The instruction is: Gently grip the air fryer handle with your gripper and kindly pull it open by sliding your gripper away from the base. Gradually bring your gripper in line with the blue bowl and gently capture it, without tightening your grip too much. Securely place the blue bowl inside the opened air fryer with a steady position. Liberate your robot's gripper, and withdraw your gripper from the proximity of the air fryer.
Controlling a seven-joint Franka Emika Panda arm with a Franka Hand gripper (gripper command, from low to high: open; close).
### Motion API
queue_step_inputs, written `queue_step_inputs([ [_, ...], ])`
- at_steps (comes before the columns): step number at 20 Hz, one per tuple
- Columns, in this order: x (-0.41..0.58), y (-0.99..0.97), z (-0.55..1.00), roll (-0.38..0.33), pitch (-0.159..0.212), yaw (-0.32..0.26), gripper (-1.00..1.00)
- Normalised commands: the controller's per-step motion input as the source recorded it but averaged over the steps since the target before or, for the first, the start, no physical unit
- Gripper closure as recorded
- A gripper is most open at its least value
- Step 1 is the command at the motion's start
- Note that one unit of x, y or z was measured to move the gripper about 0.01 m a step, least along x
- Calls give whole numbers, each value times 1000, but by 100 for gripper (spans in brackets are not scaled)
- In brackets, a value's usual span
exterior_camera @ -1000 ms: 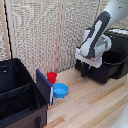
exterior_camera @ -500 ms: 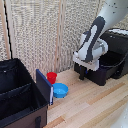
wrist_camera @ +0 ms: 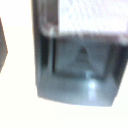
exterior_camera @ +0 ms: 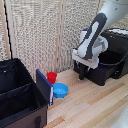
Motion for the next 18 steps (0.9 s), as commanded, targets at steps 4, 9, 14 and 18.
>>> queue_step_inputs([
  [4,-83,293,877,17,23,-26,-100],
  [9,-72,367,693,95,85,0,-100],
  [14,-91,432,492,178,127,0,-100],
  [18,-14,435,228,230,151,20,-100],
])
